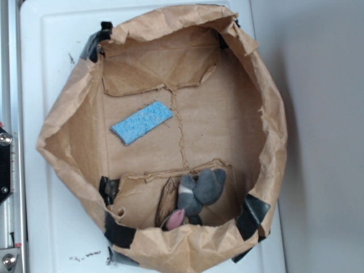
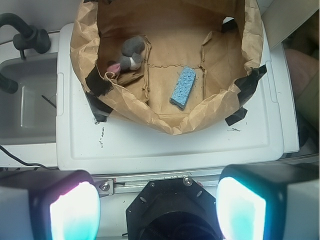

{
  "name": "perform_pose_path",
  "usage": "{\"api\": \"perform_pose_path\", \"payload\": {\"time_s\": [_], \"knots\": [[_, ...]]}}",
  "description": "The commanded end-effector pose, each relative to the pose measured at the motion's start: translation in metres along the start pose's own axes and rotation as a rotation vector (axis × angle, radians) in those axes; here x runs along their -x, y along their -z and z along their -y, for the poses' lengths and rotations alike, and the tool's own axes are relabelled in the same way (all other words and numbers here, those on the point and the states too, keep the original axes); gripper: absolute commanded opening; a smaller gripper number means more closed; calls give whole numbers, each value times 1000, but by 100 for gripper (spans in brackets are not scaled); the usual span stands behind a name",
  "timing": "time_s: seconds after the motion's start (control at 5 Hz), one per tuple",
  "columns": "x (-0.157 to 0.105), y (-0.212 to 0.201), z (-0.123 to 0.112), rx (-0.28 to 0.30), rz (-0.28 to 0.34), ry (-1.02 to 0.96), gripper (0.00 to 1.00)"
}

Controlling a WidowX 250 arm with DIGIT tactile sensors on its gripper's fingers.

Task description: Grab the blue sponge.

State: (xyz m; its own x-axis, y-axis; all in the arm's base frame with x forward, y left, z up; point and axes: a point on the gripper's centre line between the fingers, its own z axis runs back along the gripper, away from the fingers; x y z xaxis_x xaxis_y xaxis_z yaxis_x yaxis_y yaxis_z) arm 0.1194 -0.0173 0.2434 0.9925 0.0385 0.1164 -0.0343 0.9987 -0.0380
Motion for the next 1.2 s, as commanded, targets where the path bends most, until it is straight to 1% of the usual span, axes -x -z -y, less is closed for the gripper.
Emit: {"api": "perform_pose_path", "payload": {"time_s": [0.0, 0.2, 0.4, 0.6, 0.8, 1.0], "knots": [[0, 0, 0, 0, 0, 0, 100], [-35, -3, -2, 33, 16, -91, 100], [-64, 6, -14, 52, 24, -183, 100], [-85, 21, -30, 47, 71, -301, 100], [-96, 42, -46, 28, 120, -419, 100], [-107, 71, -39, 28, 41, -335, 100]]}}
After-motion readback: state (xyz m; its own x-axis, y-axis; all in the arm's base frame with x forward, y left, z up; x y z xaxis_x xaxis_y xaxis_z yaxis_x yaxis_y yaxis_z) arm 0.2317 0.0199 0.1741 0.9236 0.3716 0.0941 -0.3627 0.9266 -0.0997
